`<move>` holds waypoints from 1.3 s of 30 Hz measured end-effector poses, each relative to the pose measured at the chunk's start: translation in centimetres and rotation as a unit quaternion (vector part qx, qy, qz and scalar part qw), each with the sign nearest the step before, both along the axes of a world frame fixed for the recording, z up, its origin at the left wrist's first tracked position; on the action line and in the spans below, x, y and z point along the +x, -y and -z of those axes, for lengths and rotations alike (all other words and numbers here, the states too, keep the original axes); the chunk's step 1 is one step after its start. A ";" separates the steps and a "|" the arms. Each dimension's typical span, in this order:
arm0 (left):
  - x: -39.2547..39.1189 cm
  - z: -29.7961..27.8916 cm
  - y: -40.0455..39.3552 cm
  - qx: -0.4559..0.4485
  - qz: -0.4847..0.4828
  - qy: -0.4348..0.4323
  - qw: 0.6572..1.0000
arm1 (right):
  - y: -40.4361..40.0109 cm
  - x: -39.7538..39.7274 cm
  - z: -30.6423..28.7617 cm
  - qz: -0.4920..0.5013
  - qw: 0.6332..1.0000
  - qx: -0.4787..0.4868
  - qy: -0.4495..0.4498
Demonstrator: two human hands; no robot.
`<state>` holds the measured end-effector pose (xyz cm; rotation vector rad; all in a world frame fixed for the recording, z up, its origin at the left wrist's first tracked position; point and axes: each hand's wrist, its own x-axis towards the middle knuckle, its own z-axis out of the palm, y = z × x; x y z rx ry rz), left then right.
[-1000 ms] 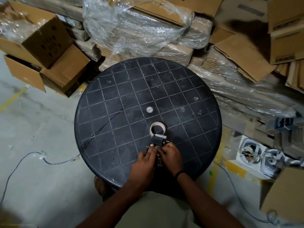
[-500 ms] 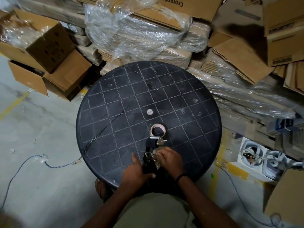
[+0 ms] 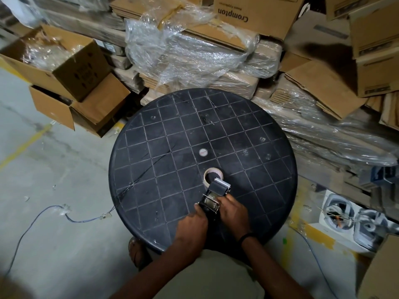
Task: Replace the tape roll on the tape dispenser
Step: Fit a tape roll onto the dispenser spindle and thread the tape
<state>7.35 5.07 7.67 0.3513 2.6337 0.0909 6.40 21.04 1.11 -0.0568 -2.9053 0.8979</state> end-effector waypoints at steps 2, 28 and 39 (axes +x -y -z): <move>0.1 0.4 0.1 0.010 -0.017 0.003 1.000 | -0.1 -0.3 -0.7 -0.015 1.000 0.013 0.010; -0.6 3.2 -0.7 -0.014 0.200 -0.074 0.977 | -2.9 -5.5 -4.7 -0.020 0.999 -0.001 -0.050; -0.7 3.1 0.0 0.019 0.183 -0.065 0.981 | -3.0 -5.9 -4.7 0.001 0.988 0.059 0.142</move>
